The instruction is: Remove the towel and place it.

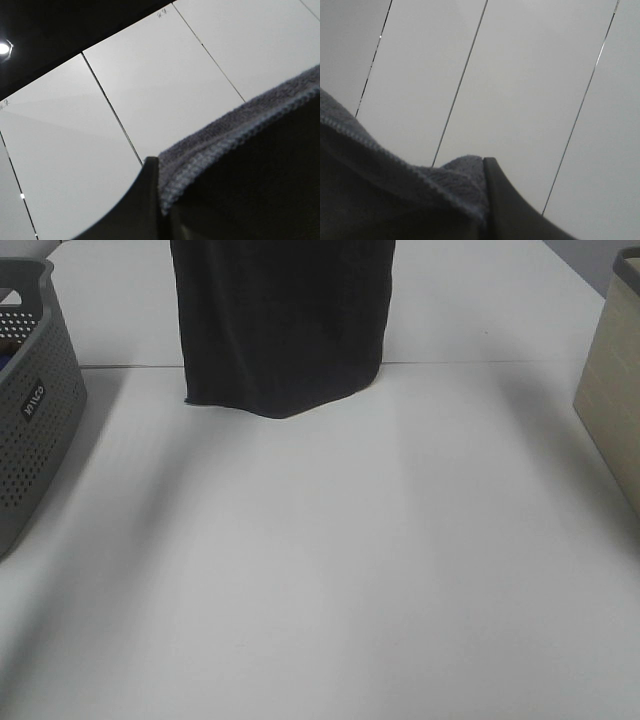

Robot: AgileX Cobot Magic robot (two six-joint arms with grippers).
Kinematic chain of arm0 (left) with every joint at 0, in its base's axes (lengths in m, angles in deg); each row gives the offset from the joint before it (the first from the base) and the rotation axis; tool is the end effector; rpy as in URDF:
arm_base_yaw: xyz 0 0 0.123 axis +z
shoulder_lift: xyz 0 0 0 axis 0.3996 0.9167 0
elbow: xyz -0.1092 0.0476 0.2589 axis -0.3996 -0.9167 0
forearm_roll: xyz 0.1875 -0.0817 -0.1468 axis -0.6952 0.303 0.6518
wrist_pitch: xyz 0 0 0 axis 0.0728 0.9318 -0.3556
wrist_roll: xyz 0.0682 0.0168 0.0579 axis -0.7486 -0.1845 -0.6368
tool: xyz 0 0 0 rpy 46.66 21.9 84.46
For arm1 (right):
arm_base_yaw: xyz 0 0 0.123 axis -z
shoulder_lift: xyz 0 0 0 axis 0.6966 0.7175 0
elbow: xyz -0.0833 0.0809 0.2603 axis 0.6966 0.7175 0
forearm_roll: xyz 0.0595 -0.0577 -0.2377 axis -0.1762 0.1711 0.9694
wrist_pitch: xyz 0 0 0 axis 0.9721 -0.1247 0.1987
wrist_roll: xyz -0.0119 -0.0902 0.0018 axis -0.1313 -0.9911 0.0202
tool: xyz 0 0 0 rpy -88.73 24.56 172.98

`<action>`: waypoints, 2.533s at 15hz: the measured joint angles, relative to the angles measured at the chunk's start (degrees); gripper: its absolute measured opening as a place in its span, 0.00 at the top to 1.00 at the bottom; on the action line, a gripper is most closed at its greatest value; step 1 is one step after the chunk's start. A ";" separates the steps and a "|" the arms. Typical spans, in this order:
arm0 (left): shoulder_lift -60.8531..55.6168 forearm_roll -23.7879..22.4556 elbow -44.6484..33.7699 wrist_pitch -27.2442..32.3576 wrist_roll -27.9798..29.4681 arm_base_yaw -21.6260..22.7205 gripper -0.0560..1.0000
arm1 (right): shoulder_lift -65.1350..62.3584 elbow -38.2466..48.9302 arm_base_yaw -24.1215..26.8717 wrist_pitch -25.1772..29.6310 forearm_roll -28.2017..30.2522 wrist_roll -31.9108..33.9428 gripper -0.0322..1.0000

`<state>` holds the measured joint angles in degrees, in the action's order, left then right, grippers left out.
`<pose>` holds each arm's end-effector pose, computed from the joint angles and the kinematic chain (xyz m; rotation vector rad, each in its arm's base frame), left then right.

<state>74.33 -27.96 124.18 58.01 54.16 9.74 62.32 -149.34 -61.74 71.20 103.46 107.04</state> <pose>0.5173 -0.1271 0.4257 0.3700 0.8275 0.3341 0.4757 0.1653 0.4461 -0.5121 1.1374 0.0772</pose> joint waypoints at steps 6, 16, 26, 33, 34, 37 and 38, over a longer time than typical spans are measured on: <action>7.91 0.00 16.44 7.22 4.07 0.00 0.95 | 0.34 -0.34 1.83 -6.65 -1.09 0.00 0.96; 7.96 0.00 16.50 10.37 4.24 0.00 0.95 | 0.34 -0.34 1.83 -8.37 -1.38 0.00 0.96; 3.15 7.05 16.56 59.99 6.13 -0.97 0.95 | 0.34 -0.34 0.57 25.61 -10.20 6.36 0.96; -0.11 5.90 16.56 87.26 11.69 -0.46 0.95 | 0.11 -3.78 0.57 56.84 -44.86 -25.95 0.96; -1.32 6.25 16.56 90.24 12.09 -0.46 0.95 | -0.69 -4.18 0.57 60.39 -45.44 -26.36 0.96; -4.18 8.14 16.56 97.69 18.22 -0.63 0.95 | -5.61 -4.41 0.46 67.95 -47.61 -27.39 0.96; -5.16 7.96 16.56 98.32 20.97 -0.69 0.95 | -7.45 -4.47 0.34 70.99 -49.10 -27.50 0.96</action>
<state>69.17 -20.00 140.74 156.33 75.13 9.06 54.87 -153.81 -61.40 142.19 54.36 79.54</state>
